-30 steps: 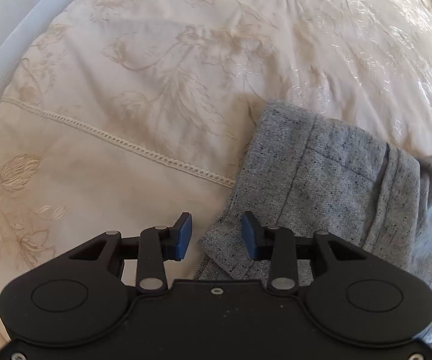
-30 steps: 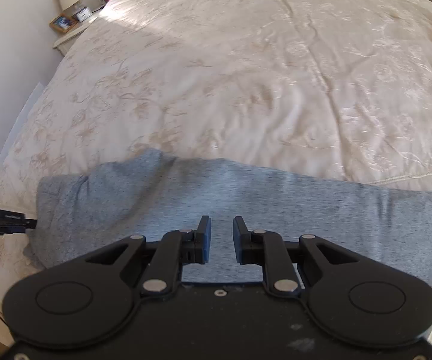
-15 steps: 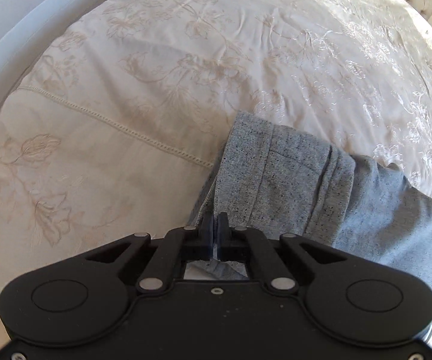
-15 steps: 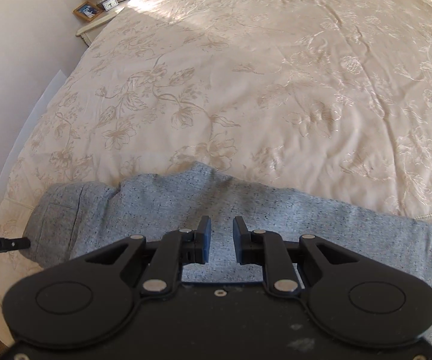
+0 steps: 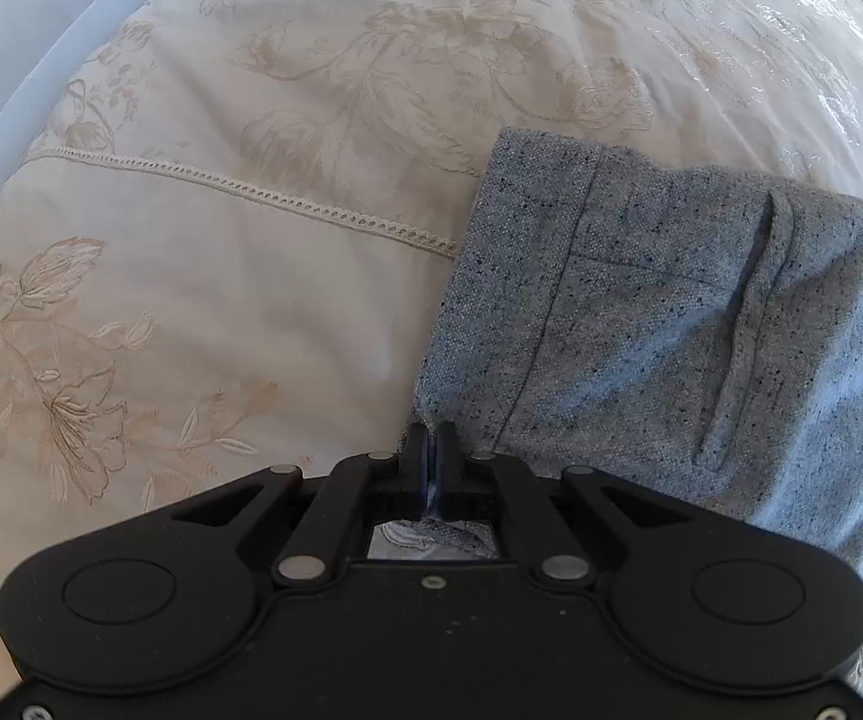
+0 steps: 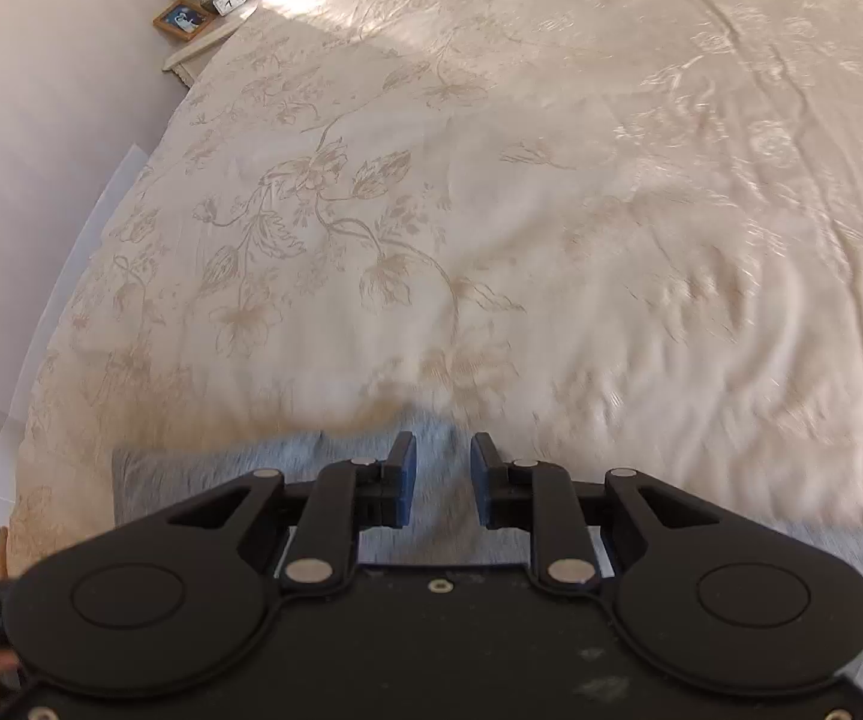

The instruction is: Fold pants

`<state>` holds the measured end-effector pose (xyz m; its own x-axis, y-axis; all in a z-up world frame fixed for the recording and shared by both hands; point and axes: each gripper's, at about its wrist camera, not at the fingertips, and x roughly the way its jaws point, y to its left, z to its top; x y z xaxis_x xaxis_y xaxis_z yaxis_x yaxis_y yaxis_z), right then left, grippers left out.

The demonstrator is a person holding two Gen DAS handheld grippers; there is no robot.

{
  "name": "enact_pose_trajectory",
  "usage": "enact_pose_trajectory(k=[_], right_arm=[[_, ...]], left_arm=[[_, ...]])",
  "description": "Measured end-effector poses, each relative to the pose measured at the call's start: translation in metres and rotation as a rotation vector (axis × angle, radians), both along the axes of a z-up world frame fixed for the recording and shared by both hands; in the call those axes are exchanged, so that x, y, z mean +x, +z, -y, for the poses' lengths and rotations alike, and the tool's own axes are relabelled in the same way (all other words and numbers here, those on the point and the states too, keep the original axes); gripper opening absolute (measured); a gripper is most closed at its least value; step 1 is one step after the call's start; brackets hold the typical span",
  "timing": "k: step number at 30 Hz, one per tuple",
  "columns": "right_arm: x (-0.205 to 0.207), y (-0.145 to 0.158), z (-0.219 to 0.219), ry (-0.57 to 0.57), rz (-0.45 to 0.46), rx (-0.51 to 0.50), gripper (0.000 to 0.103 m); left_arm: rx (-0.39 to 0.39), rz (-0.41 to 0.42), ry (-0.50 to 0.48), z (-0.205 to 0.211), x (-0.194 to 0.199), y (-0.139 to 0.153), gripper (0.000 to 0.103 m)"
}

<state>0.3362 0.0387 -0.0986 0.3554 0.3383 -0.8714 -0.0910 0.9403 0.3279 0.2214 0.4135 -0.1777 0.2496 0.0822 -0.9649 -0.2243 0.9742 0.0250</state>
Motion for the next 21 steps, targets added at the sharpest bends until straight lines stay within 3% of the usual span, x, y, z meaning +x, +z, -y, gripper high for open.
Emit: enact_pose_trajectory(k=[6, 8, 10, 12, 17, 21], right_arm=[[0.048, -0.039, -0.030, 0.065, -0.058, 0.016, 0.024], [0.053, -0.055, -0.040, 0.079, -0.091, -0.012, 0.024], [0.050, -0.065, -0.046, 0.125, -0.127, -0.025, 0.024], [0.036, -0.065, -0.050, 0.186, -0.117, -0.026, 0.024], [0.002, -0.063, -0.046, 0.249, -0.117, -0.016, 0.024], [-0.016, -0.069, -0.041, 0.236, -0.137, -0.003, 0.024]], left_arm=[[0.016, -0.017, 0.011, 0.003, 0.007, 0.003, 0.005], [0.057, -0.001, 0.024, 0.009, 0.008, 0.017, 0.012], [0.115, 0.036, 0.043, 0.015, 0.008, 0.039, 0.012], [0.126, 0.093, 0.054, 0.022, 0.010, 0.064, 0.012], [0.036, 0.213, -0.037, 0.064, 0.028, 0.096, 0.012], [-0.083, 0.235, -0.175, 0.112, 0.054, 0.076, 0.014]])
